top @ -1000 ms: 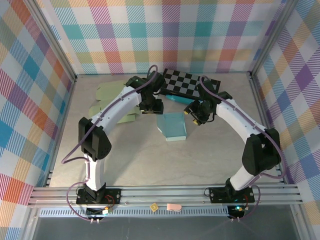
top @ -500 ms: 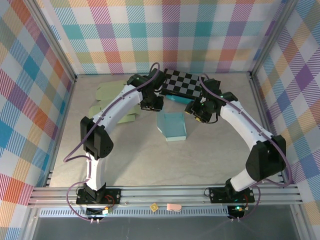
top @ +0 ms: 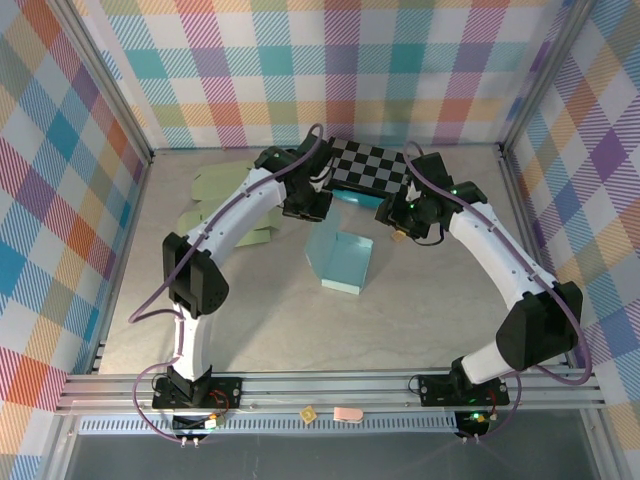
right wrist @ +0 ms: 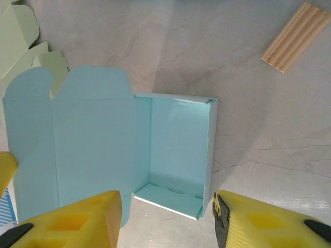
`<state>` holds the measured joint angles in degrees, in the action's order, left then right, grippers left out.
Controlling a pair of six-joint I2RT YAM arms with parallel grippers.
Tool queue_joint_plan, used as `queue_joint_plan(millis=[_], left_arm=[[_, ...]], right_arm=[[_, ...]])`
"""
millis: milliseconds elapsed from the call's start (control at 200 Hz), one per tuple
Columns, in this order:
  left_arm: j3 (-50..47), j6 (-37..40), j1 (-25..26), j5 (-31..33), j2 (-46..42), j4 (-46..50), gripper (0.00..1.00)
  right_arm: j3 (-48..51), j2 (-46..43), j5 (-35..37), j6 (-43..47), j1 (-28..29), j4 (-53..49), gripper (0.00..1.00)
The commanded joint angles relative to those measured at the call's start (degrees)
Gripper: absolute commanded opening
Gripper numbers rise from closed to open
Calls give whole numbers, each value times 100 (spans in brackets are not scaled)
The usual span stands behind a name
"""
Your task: Fold the paper box
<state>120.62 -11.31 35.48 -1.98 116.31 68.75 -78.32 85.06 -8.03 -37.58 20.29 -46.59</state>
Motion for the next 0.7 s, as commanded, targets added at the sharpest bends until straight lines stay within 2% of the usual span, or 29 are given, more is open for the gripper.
queue_joint_plan(millis=[0,140,220,345,390,470,555,695], left_arm=[[454,862,44,-420,232,183,0],[649,1897,152,-651,394,426,0],[390,2561,327,-416,194,216,0],[300,3196,411,-139,-12,-68,0],[320,3672,434,-242,-44,-34,0],[190,4383,545,36,-173,-177,0],[362,4696,589,399,-160,-207,0],[727,5033,595,516,-59,-188,0]], right_arm=[[95,-111,-146,261,-82,2,49],[287,-265,-299,556,-161,276,51],[432,-398,-362,747,-157,450,52],[619,-541,-385,826,-166,563,52],[711,-582,-408,763,-160,607,52],[1054,-726,-512,563,-161,899,52],[1594,-1014,-588,377,-163,1435,52],[2438,-1604,-518,540,-160,2394,53]])
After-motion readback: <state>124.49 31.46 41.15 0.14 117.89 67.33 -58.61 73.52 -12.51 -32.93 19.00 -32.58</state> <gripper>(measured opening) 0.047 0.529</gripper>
